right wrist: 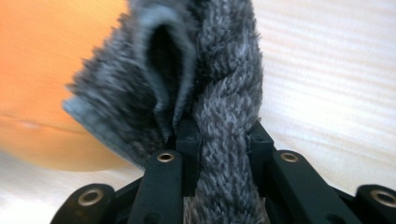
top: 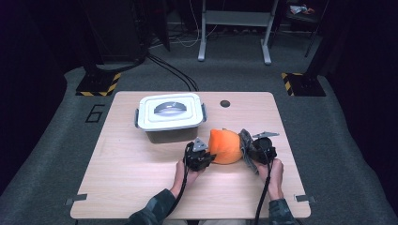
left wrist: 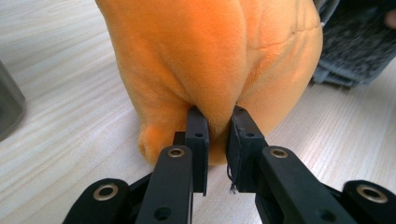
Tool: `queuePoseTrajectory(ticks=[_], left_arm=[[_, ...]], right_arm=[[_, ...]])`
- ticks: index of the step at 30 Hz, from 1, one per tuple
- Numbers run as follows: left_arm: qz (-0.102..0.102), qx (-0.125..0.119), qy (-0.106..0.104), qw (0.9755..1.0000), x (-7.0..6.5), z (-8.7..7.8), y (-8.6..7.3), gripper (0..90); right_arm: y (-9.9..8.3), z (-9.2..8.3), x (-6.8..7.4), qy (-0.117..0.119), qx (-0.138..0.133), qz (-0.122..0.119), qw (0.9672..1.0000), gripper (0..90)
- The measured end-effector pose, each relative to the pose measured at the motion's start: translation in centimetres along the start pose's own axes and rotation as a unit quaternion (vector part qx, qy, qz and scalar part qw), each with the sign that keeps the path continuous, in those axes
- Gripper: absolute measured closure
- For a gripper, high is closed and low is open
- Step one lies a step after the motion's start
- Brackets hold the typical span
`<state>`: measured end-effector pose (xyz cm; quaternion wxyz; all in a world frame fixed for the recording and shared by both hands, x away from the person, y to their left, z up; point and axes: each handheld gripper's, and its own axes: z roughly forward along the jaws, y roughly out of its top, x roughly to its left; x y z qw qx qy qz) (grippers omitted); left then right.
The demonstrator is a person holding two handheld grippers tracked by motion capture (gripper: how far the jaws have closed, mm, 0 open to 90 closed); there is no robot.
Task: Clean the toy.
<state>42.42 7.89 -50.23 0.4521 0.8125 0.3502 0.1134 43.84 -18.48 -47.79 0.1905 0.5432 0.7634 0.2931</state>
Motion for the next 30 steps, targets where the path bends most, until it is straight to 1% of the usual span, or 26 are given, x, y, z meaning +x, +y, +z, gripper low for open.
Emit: queuePoseTrajectory(ticks=[3,5,8,9,10,11,12,14,16,17,18,19,21,22,24,25,26,27,28,30], left_arm=[[-0.004,0.001,-0.002,1.0,0.0,0.0,-0.1,79.9],[-0.003,0.001,-0.003,1.0,0.1,0.0,-0.1,79.8],[-0.004,0.001,-0.003,1.0,0.1,0.0,-0.1,79.8],[-0.003,0.002,-0.002,1.0,0.1,0.0,0.0,79.8],[-0.002,0.002,-0.003,1.0,0.2,-0.1,0.0,79.8],[-0.004,0.002,-0.004,1.0,0.2,-0.1,-0.1,79.8],[-0.004,0.002,-0.004,1.0,0.2,-0.1,-0.1,79.8],[-0.003,0.001,-0.005,1.0,0.3,-0.1,-0.1,79.7],[-0.004,0.001,-0.007,1.0,0.3,0.0,-0.1,79.7],[-0.004,0.0,-0.007,1.0,0.3,0.0,-0.1,79.7],[-0.004,0.0,-0.007,1.0,0.3,0.0,-0.1,79.6],[-0.004,-0.001,-0.007,1.0,0.3,0.0,-0.1,79.6],[-0.005,-0.003,-0.008,1.0,0.3,0.0,-0.1,79.6],[-0.005,-0.004,-0.006,1.0,0.3,0.1,-0.1,79.5],[-0.004,-0.003,-0.007,1.0,0.3,0.0,-0.1,79.2],[-0.003,-0.003,-0.007,1.0,0.3,0.0,-0.1,79.0],[-0.003,-0.003,-0.007,1.0,0.3,0.0,-0.1,78.6],[-0.005,-0.004,-0.009,0.9999,0.4,0.0,-0.1,77.9],[-0.006,-0.005,-0.013,0.9999,0.4,0.0,0.0,76.7],[-0.008,-0.009,-0.015,0.9998,0.5,0.0,0.0,72.3]], right_arm=[[-0.5,1.3,-0.4,0.001,0.017,0.005,0.9998,73.3],[-0.8,2.1,-0.4,0.007,0.024,0.006,0.9997,73.3],[-0.9,2.1,-0.6,0.013,0.022,0.008,0.9997,73.2],[-0.8,1.7,-0.7,0.011,0.025,0.014,0.9995,73.4],[-0.9,1.4,-1.0,0.011,0.022,0.008,0.9997,73.5],[-0.9,1.1,-1.1,0.009,0.021,0.013,0.9997,73.5],[-0.9,0.6,-1.4,0.005,0.011,0.014,0.9998,73.6],[-0.9,-0.6,-1.6,0.0,0.002,0.023,0.9997,73.5],[-0.6,-2.1,-1.6,-0.002,-0.019,0.02,0.9996,73.5],[-0.5,-2.9,-1.5,-0.002,-0.029,0.019,0.9994,73.5],[-0.2,-3.5,-1.3,0.005,-0.041,0.012,0.9991,73.5],[0.0,-4.2,-0.9,0.006,-0.05,0.005,0.9987,73.5],[0.6,-5.1,0.1,0.016,-0.065,-0.01,0.9977,73.5],[0.8,-5.3,0.6,0.023,-0.073,-0.019,0.9969,73.5],[1.2,-5.0,1.8,0.034,-0.074,-0.038,0.9959,73.5],[1.3,-4.5,2.3,0.039,-0.067,-0.039,0.9962,73.5],[1.3,-3.8,2.6,0.038,-0.057,-0.049,0.9965,73.6],[1.3,-3.1,2.9,0.028,-0.05,-0.044,0.9974,73.8],[1.1,-2.7,2.9,0.026,-0.051,-0.043,0.9974,73.9],[1.1,-2.5,2.5,0.034,-0.055,-0.035,0.9973,73.9]])
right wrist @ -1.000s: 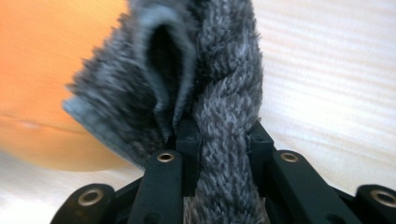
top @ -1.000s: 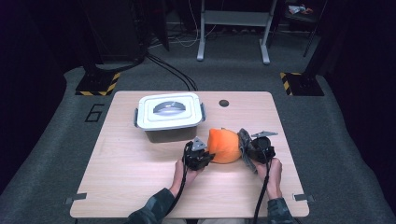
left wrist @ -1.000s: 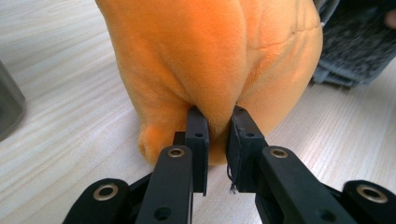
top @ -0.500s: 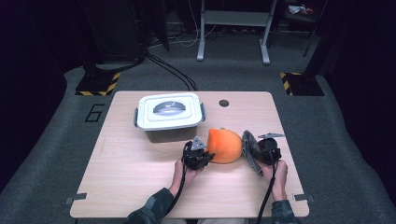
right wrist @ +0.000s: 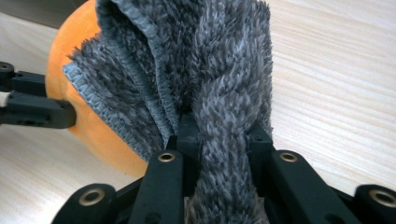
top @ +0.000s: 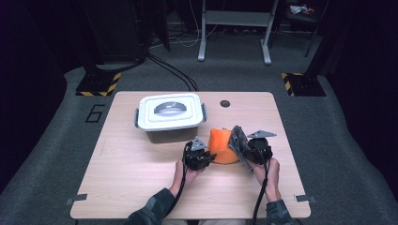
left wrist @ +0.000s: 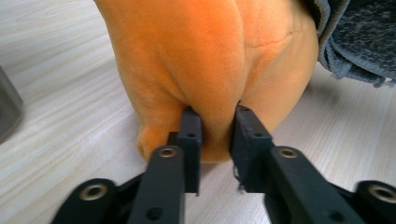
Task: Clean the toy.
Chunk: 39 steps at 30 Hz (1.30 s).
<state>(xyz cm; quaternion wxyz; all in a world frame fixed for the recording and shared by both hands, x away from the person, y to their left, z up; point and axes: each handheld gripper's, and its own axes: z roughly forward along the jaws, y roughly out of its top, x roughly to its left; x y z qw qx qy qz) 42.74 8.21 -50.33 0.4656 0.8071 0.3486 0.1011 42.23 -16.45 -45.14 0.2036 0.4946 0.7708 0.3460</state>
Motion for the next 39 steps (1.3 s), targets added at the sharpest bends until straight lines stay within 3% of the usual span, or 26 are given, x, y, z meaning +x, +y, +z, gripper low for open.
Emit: queuePoseTrajectory(ticks=[6,7,9,14,16,19,29,39], left_arm=[[0.01,-0.01,-0.01,0.9999,0.1,-0.3,0.0,51.7],[0.023,-0.011,0.002,0.9997,-0.1,-0.3,-0.1,48.3],[0.034,-0.012,0.002,0.9994,-0.4,-0.3,-0.1,44.1],[0.059,-0.013,0.026,0.9978,-0.7,0.0,-0.1,41.2],[0.059,-0.012,0.038,0.9975,-0.7,0.3,-0.3,40.9],[0.063,-0.018,0.041,0.997,-0.6,0.5,-0.5,44.6],[0.074,-0.014,0.046,0.9961,-0.9,0.6,-0.4,77.4],[0.054,-0.013,0.037,0.9977,-0.9,0.1,0.0,83.5]], right_arm=[[0.1,0.0,-0.8,0.001,0.005,-0.007,1.0,73.9],[0.1,0.1,-0.8,0.004,0.007,0.004,1.0,73.9],[0.1,0.2,-1.0,0.005,0.004,0.0,1.0,73.9],[0.0,0.3,-1.4,0.005,0.007,0.005,1.0,73.9],[0.0,0.4,-1.5,0.005,0.006,0.006,1.0,73.9],[-0.1,0.4,-1.7,0.005,0.007,0.006,0.9999,73.9],[-0.2,0.5,-1.7,-0.001,0.002,0.015,0.9999,74.0],[-0.2,-1.3,-1.4,-0.016,-0.015,0.01,0.9997,74.1]])
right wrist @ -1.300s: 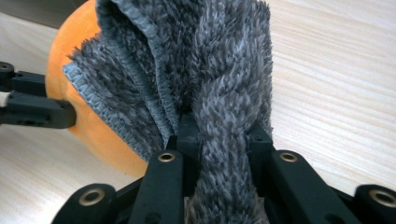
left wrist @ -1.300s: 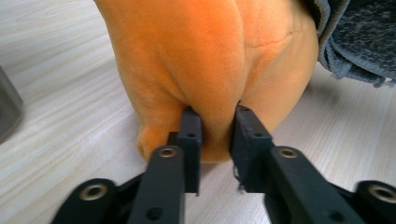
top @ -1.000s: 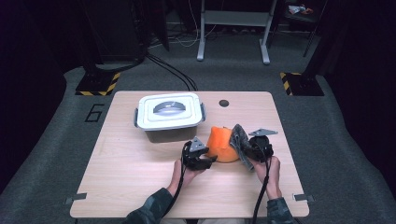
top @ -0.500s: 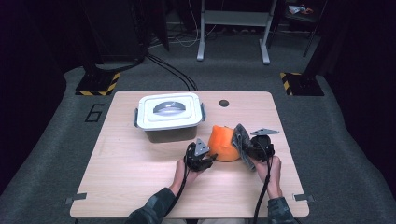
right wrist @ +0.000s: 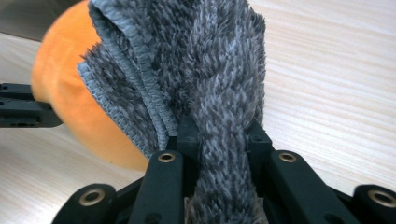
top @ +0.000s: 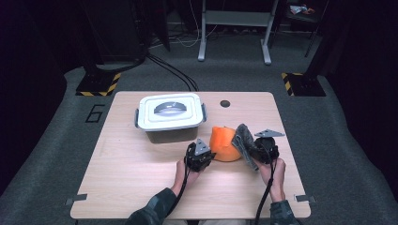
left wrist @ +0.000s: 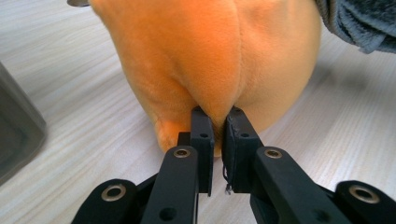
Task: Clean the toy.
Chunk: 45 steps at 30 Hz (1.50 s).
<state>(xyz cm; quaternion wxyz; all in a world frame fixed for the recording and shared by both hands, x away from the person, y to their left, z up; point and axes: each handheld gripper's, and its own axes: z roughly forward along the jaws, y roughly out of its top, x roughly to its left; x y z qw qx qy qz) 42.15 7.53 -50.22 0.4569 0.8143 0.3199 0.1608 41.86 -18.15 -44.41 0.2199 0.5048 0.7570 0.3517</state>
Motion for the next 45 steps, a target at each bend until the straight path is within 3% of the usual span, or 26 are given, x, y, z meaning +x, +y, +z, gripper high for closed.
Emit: queuePoseTrajectory(ticks=[9,12,16,20,35,45], left_arm=[[-0.006,-0.003,-0.019,0.9998,-0.7,-0.8,1.0,83.8],[-0.017,-0.005,-0.03,0.9994,-1.0,-1.4,1.4,83.9],[-0.019,-0.004,-0.042,0.9989,-1.4,-1.7,1.5,83.8],[-0.017,0.011,-0.039,0.999,-1.2,-1.2,1.0,83.7],[-0.023,0.018,-0.041,0.9988,-0.4,-0.6,0.2,83.3],[-0.023,0.015,-0.046,0.9985,-0.1,-0.5,-0.2,83.2]], right_arm=[[1.1,-2.2,1.7,0.01,-0.022,-0.028,0.9993,74.1],[1.9,-2.6,3.3,0.023,-0.022,-0.051,0.9982,73.9],[2.5,-2.0,5.3,0.025,-0.017,-0.076,0.9966,73.8],[2.4,-0.1,6.5,-0.002,0.009,-0.095,0.9954,74.1],[2.0,0.9,5.6,0.011,0.012,-0.079,0.9968,74.6],[1.4,0.7,4.0,-0.003,0.016,-0.061,0.998,74.3]])
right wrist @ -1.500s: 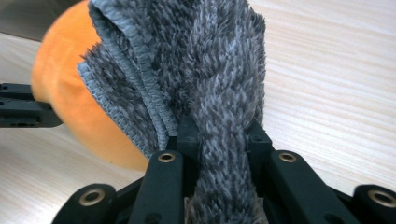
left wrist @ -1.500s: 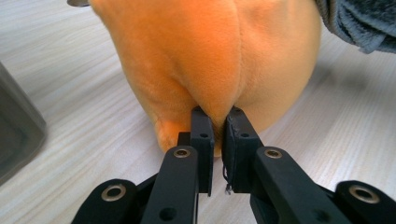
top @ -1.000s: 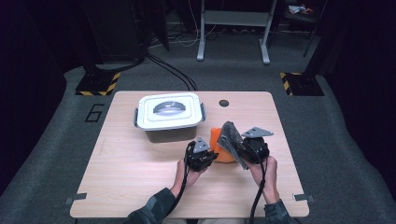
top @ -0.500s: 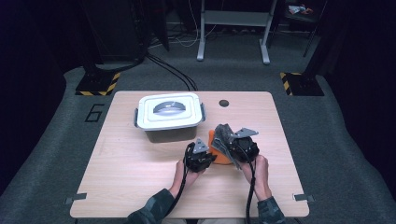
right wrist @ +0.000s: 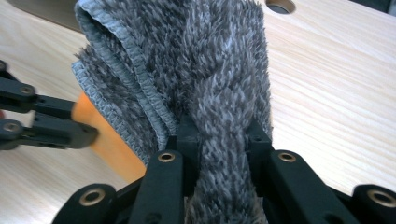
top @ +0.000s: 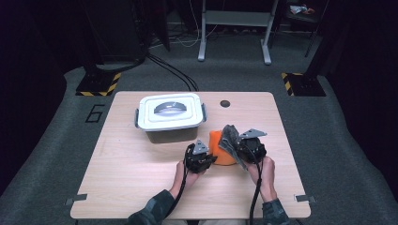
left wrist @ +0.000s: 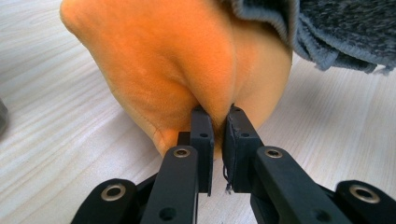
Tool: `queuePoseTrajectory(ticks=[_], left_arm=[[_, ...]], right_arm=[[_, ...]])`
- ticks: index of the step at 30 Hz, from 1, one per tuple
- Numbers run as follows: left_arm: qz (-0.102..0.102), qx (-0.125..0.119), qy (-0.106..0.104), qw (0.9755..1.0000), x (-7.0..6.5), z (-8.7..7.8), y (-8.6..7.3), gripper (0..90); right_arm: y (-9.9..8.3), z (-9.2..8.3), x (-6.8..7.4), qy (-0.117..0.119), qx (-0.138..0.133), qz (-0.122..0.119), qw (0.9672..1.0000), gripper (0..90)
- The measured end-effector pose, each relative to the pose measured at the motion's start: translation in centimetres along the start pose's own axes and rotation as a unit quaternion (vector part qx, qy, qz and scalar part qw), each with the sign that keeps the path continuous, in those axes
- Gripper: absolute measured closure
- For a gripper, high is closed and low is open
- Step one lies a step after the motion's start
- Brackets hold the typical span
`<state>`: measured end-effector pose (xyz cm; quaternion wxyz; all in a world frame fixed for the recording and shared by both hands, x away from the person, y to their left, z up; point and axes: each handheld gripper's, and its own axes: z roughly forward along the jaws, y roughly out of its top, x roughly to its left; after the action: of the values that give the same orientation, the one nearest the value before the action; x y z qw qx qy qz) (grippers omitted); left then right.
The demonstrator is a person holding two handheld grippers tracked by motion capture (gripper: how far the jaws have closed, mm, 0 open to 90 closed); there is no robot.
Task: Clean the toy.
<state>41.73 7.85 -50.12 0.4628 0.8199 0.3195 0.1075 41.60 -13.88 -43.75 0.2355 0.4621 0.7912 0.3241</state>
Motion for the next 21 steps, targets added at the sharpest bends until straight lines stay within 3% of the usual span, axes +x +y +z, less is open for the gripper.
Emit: queuePoseTrajectory(ticks=[9,16,21], left_arm=[[0.0,0.001,-0.002,1.0,0.1,0.0,0.0,83.1],[-0.004,0.003,-0.005,1.0,0.3,0.1,-0.1,83.1],[-0.008,0.006,-0.005,0.9999,0.4,0.1,-0.2,83.2]], right_arm=[[-1.0,0.3,-1.6,-0.011,0.0,0.025,0.9996,74.2],[-1.8,1.0,-2.9,-0.023,0.017,0.048,0.9985,74.1],[-2.8,2.4,-4.1,-0.025,0.034,0.072,0.9965,74.1]])
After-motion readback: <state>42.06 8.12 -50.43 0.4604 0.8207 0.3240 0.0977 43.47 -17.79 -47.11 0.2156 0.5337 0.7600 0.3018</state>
